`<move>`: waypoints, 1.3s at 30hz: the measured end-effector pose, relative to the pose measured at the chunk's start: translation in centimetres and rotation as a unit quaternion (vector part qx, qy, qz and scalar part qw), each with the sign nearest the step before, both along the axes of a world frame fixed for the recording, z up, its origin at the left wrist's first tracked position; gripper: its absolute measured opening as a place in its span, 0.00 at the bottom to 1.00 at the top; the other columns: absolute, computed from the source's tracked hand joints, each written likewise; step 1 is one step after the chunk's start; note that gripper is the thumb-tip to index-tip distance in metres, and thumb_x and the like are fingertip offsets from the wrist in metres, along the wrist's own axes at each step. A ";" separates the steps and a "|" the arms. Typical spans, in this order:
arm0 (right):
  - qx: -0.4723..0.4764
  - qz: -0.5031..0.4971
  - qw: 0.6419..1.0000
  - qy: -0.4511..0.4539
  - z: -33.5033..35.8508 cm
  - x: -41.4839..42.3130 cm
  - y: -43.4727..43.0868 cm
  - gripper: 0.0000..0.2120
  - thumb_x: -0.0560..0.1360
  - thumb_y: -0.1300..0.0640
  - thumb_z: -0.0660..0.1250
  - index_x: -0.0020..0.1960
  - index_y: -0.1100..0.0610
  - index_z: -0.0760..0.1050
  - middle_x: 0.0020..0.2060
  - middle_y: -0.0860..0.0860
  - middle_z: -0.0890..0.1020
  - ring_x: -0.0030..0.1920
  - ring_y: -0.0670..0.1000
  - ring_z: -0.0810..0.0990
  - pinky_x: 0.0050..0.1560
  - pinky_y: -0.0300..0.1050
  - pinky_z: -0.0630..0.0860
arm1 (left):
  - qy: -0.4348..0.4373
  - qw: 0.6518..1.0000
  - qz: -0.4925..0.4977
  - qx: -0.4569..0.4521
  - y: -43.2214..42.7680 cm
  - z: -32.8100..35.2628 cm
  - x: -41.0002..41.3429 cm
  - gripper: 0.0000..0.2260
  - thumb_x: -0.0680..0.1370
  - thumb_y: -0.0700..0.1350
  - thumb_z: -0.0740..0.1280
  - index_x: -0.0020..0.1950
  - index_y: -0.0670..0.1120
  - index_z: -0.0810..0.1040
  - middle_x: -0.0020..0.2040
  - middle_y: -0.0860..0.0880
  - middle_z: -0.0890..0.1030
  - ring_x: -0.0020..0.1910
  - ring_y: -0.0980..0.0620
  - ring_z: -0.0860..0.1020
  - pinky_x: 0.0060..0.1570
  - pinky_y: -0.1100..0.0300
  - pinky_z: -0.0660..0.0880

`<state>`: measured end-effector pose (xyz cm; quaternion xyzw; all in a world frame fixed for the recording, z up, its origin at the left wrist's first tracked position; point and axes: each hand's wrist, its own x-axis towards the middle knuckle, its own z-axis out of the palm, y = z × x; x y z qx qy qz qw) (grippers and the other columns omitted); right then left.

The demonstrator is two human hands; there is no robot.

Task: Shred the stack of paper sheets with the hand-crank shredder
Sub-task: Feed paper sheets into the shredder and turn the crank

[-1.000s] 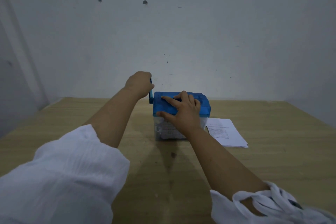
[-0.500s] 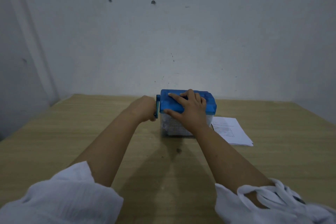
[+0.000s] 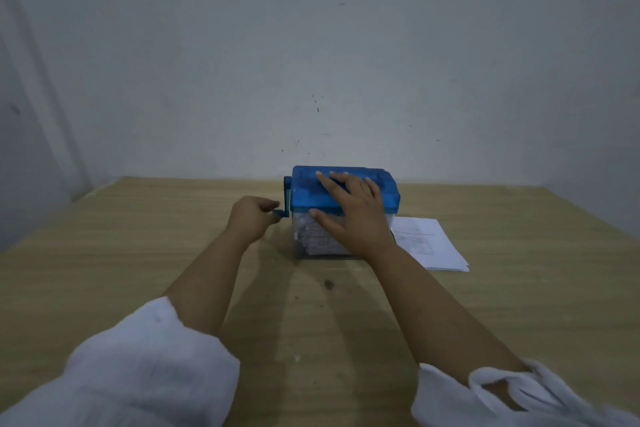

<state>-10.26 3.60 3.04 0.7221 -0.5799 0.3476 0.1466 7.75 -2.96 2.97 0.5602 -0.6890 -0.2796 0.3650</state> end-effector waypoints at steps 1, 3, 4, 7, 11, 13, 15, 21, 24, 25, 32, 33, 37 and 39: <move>0.016 0.028 0.997 -0.071 0.5 -0.2 0.0 0.28 0.75 0.38 0.57 0.70 0.52 0.69 0.63 0.50 0.74 0.65 0.49 0.69 0.71 0.46 0.51 | 0.046 0.999 0.026 -0.012 0.1 0.5 0.1 0.16 0.77 0.34 0.64 0.65 0.38 0.75 0.64 0.41 0.76 0.64 0.46 0.73 0.59 0.64 0.66; 0.007 0.079 0.975 -0.209 1.7 -0.8 -0.3 0.23 0.75 0.43 0.61 0.62 0.56 0.77 0.56 0.52 0.80 0.59 0.49 0.75 0.65 0.47 0.67 | 0.111 0.986 0.085 -0.095 1.0 1.7 -0.1 0.16 0.78 0.34 0.61 0.65 0.39 0.75 0.66 0.43 0.75 0.66 0.48 0.71 0.61 0.68 0.62; -0.017 0.070 0.969 -0.236 2.4 -1.4 -0.7 0.20 0.75 0.45 0.63 0.57 0.58 0.80 0.53 0.53 0.81 0.56 0.50 0.77 0.59 0.44 0.71 | 0.130 0.977 0.088 -0.145 1.6 2.3 -0.5 0.15 0.79 0.35 0.60 0.65 0.40 0.75 0.66 0.44 0.74 0.68 0.49 0.69 0.62 0.71 0.59; -0.016 -0.010 0.964 -0.266 4.3 -3.9 -2.1 0.12 0.77 0.54 0.65 0.54 0.59 0.81 0.52 0.55 0.81 0.55 0.52 0.77 0.50 0.33 0.67 | 0.067 0.957 -0.022 -0.281 4.2 3.4 -2.9 0.15 0.81 0.37 0.59 0.67 0.42 0.73 0.69 0.48 0.71 0.72 0.51 0.64 0.68 0.67 0.56; 0.144 -0.027 0.924 -0.354 4.7 -6.7 -3.3 0.12 0.78 0.58 0.62 0.58 0.60 0.79 0.59 0.55 0.79 0.57 0.52 0.75 0.55 0.39 0.69 | -0.177 0.905 -0.152 -0.356 5.2 1.5 -6.0 0.22 0.80 0.49 0.50 0.70 0.45 0.70 0.70 0.45 0.71 0.71 0.45 0.67 0.69 0.55 0.56; 0.186 0.011 0.882 -0.433 4.6 -6.5 -3.1 0.13 0.79 0.58 0.61 0.60 0.60 0.78 0.61 0.54 0.77 0.54 0.50 0.74 0.47 0.37 0.72 | -0.255 0.896 -0.140 -0.335 5.1 0.7 -6.7 0.25 0.79 0.54 0.46 0.73 0.47 0.66 0.71 0.46 0.69 0.72 0.45 0.65 0.70 0.55 0.51; 0.181 0.026 0.869 -0.460 4.5 -6.4 -2.8 0.14 0.79 0.59 0.59 0.61 0.60 0.77 0.62 0.53 0.76 0.54 0.49 0.73 0.44 0.34 0.71 | -0.307 0.885 -0.123 -0.329 5.0 0.3 -6.8 0.27 0.80 0.58 0.42 0.74 0.48 0.62 0.72 0.47 0.67 0.73 0.46 0.63 0.71 0.52 0.46; 0.139 0.032 0.859 -0.492 3.6 -5.7 -0.8 0.15 0.81 0.56 0.56 0.63 0.57 0.75 0.60 0.51 0.75 0.55 0.47 0.73 0.54 0.40 0.68 | -0.344 0.892 -0.105 -0.273 4.3 1.3 -5.6 0.24 0.81 0.59 0.40 0.77 0.55 0.45 0.78 0.55 0.49 0.77 0.54 0.43 0.70 0.61 0.33; 0.103 0.036 0.872 -0.478 2.4 -5.3 0.8 0.13 0.80 0.56 0.58 0.60 0.55 0.78 0.58 0.50 0.78 0.55 0.47 0.74 0.55 0.41 0.70 | -0.346 0.911 -0.098 -0.204 3.4 2.3 -3.9 0.22 0.83 0.54 0.43 0.77 0.56 0.45 0.78 0.55 0.46 0.77 0.53 0.43 0.73 0.55 0.38; 0.097 0.042 0.875 -0.472 2.0 -5.0 1.5 0.13 0.80 0.56 0.59 0.59 0.54 0.79 0.57 0.50 0.79 0.56 0.46 0.76 0.57 0.42 0.72 | -0.339 0.919 -0.098 -0.173 3.2 2.7 -3.3 0.22 0.83 0.54 0.43 0.77 0.57 0.46 0.78 0.55 0.46 0.77 0.53 0.45 0.73 0.54 0.39; 0.139 0.150 0.831 -0.518 1.3 -2.6 5.1 0.11 0.79 0.57 0.60 0.57 0.53 0.78 0.50 0.47 0.82 0.53 0.45 0.80 0.54 0.37 0.75 | -0.294 0.950 -0.090 -0.052 4.1 5.8 -4.1 0.29 0.81 0.61 0.44 0.76 0.45 0.58 0.77 0.43 0.54 0.75 0.44 0.56 0.72 0.46 0.55; 0.132 0.145 0.815 -0.545 1.2 -2.6 5.1 0.11 0.80 0.58 0.60 0.58 0.55 0.78 0.51 0.49 0.82 0.53 0.47 0.81 0.55 0.39 0.75 | -0.322 0.940 -0.092 -0.068 4.9 5.8 -5.0 0.30 0.80 0.62 0.44 0.75 0.45 0.60 0.77 0.43 0.56 0.75 0.42 0.55 0.71 0.44 0.57; 0.092 0.048 0.796 -0.597 1.1 -3.3 4.5 0.12 0.80 0.61 0.59 0.58 0.59 0.78 0.52 0.56 0.82 0.54 0.53 0.80 0.55 0.46 0.76 | -0.340 0.937 -0.021 -0.072 7.8 4.7 -8.0 0.40 0.74 0.71 0.48 0.77 0.45 0.52 0.77 0.47 0.54 0.76 0.40 0.47 0.70 0.39 0.50; 0.077 0.026 0.800 -0.595 1.2 -3.7 4.1 0.11 0.79 0.62 0.58 0.57 0.57 0.78 0.53 0.56 0.81 0.53 0.53 0.79 0.55 0.47 0.76 | -0.347 0.931 0.008 -0.114 8.2 4.2 -8.4 0.39 0.74 0.70 0.50 0.78 0.47 0.52 0.77 0.48 0.56 0.76 0.41 0.48 0.70 0.39 0.50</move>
